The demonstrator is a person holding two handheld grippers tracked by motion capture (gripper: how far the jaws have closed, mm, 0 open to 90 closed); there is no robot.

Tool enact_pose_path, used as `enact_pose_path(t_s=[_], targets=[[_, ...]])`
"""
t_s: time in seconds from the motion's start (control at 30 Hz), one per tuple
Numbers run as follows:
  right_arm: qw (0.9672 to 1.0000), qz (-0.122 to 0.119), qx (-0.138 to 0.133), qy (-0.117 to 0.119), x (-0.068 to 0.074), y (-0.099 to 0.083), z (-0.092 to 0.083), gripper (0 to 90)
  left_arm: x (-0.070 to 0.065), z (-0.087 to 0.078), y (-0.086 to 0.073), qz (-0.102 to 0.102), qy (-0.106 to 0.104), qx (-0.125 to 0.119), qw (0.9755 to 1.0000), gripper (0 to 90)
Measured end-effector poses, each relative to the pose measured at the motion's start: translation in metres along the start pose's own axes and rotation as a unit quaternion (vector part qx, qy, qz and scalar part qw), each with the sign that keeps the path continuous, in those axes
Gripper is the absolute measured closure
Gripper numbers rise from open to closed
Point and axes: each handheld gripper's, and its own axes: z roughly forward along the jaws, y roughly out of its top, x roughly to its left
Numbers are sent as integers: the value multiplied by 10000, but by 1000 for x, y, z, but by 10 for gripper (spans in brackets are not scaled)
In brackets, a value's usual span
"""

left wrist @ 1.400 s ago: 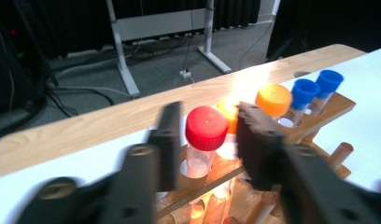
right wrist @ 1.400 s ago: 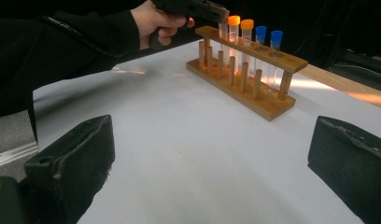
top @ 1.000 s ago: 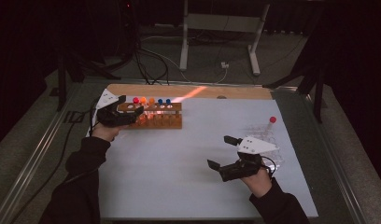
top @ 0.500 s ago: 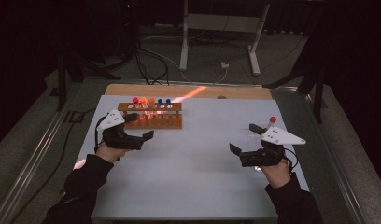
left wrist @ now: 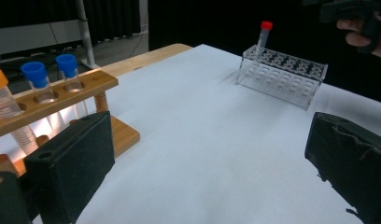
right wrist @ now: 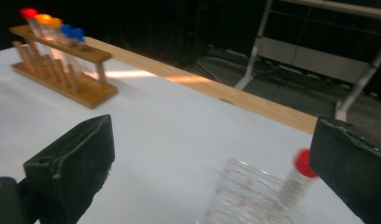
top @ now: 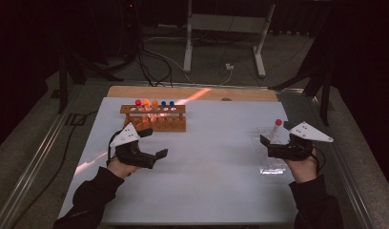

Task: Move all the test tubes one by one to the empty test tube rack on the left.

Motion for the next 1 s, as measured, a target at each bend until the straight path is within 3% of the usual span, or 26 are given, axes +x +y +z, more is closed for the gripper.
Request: enact_pose_path(t_s=[0.2, 0.33, 0.43, 0.73, 1.0], targets=[[9987, 279, 288, -314, -27, -13, 8, 4, -10, 4, 2, 156, -103, 62, 9998, 25], [9961, 423, 425, -643, -38, -21, 13, 108, -14, 5, 3, 237, -135, 79, 9996, 25], [9944, 507, 531, -761, -44, -25, 17, 208, -16, 6, 3, 255, -150, 102, 9995, 25], [9897, 557, 1143, -652, -51, -36, 33, 495, -18, 6, 3, 255, -207, 136, 9994, 25], [9889, 704, 1161, -598, -56, -39, 42, 589, -18, 5, 2, 249, -177, 122, 9995, 25]])
